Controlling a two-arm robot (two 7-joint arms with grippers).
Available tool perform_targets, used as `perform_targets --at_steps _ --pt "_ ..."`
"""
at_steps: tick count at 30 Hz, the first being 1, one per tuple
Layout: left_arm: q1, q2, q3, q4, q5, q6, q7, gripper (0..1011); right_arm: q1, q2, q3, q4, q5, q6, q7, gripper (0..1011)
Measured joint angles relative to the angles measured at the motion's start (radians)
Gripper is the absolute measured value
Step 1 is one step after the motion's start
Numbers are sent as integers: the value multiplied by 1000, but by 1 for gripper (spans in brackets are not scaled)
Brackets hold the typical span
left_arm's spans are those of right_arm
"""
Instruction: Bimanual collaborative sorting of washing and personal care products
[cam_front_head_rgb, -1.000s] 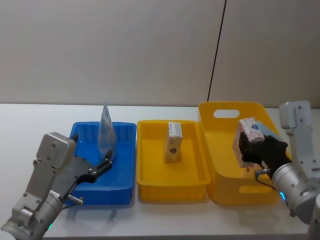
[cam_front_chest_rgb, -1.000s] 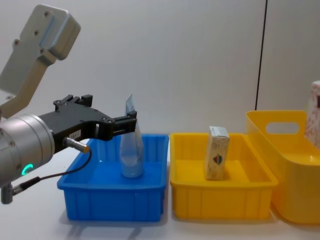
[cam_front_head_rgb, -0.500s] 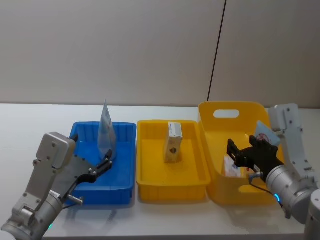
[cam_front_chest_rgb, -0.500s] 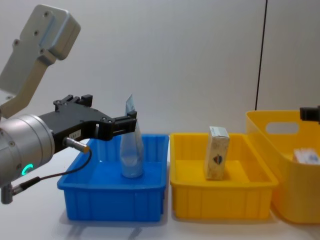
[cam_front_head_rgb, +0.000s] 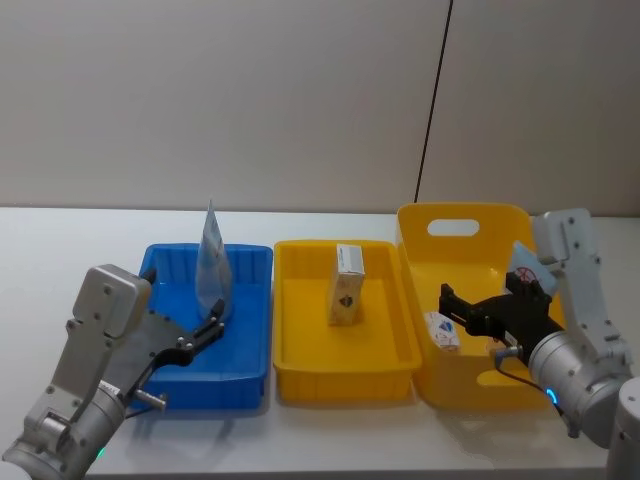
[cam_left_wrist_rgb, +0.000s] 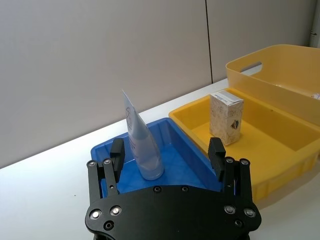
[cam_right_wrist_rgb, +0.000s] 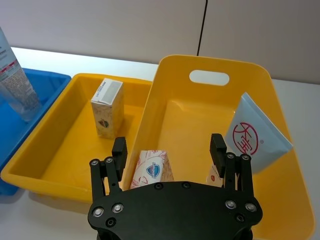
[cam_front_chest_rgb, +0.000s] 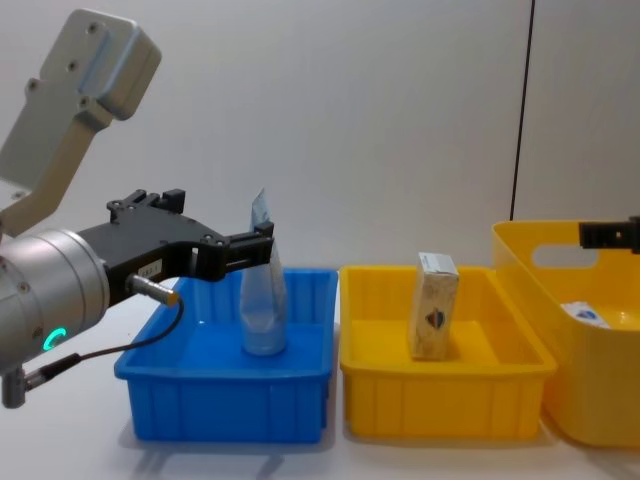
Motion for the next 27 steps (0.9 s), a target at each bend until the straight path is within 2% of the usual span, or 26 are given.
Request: perform_targets --at_steps 10,20,21,26,27 --pt "0 0 0 0 0 0 0 1001 -10 -1 7 -14 8 -74 28 1003" --pt "0 0 0 0 0 0 0 1001 -25 0 20 -44 34 -200 81 1004" --pt "0 0 0 0 0 0 0 1001 -25 0 20 -44 34 -200 81 1003" --pt "0 0 0 0 0 0 0 1001 -31 4 26 -60 56 -284 117 1004" --pt "0 0 0 0 0 0 0 1001 -31 4 26 -60 56 -284 117 1004"
